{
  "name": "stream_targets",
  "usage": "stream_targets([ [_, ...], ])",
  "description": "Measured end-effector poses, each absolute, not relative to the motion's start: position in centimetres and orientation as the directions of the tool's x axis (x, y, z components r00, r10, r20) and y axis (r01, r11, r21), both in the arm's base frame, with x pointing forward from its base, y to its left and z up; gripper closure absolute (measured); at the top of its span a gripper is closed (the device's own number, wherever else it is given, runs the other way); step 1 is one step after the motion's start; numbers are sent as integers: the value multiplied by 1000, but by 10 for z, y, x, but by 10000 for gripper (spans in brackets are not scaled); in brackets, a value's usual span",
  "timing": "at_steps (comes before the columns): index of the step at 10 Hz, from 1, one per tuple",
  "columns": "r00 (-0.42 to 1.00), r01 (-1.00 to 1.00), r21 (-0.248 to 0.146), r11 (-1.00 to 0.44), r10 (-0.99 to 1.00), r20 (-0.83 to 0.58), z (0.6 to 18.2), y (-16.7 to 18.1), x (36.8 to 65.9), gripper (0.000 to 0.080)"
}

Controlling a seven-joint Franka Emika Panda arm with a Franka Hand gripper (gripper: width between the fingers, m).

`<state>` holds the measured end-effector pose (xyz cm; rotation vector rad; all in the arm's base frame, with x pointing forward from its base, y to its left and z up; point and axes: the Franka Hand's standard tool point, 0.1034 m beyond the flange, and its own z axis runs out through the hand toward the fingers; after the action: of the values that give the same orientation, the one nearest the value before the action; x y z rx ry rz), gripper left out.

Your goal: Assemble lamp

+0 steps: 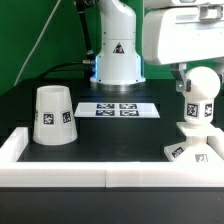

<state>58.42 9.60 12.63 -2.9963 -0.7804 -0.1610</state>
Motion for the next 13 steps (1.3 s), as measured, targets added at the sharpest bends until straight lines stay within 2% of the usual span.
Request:
stream_targets([
  [3, 977, 176, -53, -983, 168, 128, 125, 98, 574, 222],
  [5, 988, -51, -94, -994, -64, 140, 125, 102, 575, 220],
  [6, 985, -88, -100, -991, -102, 142, 125, 101, 575, 220],
  [11, 850, -507, -153, -848, -522, 78, 124, 101, 575, 220],
  [13, 794, -591, -164, -790, -605, 57, 124, 101, 575, 220],
])
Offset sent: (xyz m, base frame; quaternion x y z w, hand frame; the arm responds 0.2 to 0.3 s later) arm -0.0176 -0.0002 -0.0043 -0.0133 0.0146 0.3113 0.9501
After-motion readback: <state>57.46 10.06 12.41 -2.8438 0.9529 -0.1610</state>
